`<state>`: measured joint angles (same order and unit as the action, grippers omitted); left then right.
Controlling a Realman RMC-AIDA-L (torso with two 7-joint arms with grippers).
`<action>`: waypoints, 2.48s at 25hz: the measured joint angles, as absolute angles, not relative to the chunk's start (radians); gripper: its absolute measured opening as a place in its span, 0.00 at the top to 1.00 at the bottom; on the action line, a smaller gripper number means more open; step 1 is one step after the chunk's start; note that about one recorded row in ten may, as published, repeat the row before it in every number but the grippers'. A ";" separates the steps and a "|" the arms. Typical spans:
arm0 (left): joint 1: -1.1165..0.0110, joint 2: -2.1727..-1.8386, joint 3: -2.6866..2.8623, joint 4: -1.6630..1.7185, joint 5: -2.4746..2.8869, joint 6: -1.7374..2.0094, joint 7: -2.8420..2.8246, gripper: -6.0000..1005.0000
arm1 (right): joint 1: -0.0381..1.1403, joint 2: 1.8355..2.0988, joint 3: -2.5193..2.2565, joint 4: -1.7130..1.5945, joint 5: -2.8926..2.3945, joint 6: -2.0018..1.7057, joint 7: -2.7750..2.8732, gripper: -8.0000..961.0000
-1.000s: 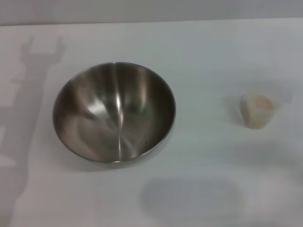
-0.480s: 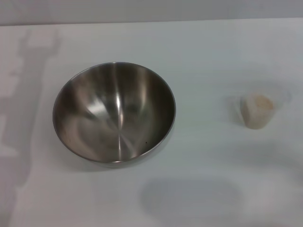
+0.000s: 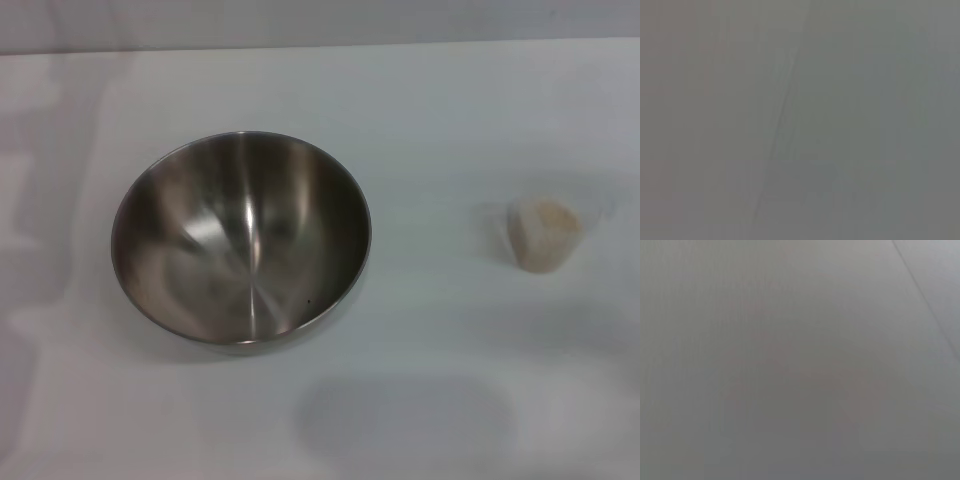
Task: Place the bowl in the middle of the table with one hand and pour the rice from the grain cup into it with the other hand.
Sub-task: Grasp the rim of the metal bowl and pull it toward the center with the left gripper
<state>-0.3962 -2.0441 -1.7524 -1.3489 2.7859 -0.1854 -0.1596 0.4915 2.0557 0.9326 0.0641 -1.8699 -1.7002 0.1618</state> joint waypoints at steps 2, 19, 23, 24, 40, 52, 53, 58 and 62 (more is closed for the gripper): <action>-0.406 -2.040 -1.790 -1.437 2.776 -0.386 -0.122 0.17 | 0.494 2.057 0.933 0.063 -1.870 -1.700 0.162 0.20; -0.576 -2.059 -2.022 -1.732 2.646 -1.586 0.213 0.17 | 0.508 2.057 0.933 0.061 -1.872 -1.700 0.163 0.20; -0.571 -2.060 -1.983 -1.729 2.690 -1.666 0.158 0.17 | 0.509 2.055 0.933 0.060 -1.872 -1.700 0.163 0.20; -0.571 -2.060 -1.983 -1.729 2.690 -1.666 0.158 0.17 | 0.509 2.055 0.933 0.060 -1.872 -1.700 0.163 0.20; -0.607 -2.067 -1.790 -1.570 2.787 -1.727 0.042 0.17 | 0.508 2.042 0.933 0.060 -1.870 -1.699 0.163 0.20; -0.644 -2.068 -1.735 -1.429 2.789 -1.642 0.005 0.18 | 0.501 2.042 0.933 0.060 -1.870 -1.698 0.163 0.20; -0.651 -2.067 -1.733 -1.401 2.789 -1.629 0.005 0.18 | 0.501 2.042 0.933 0.060 -1.870 -1.698 0.163 0.20; -0.658 -2.065 -1.731 -1.363 2.792 -1.601 0.012 0.23 | 0.500 2.042 0.933 0.060 -1.870 -1.698 0.163 0.20; -0.658 -2.063 -1.731 -1.353 2.800 -1.587 0.015 0.30 | 0.500 2.042 0.933 0.060 -1.870 -1.699 0.163 0.20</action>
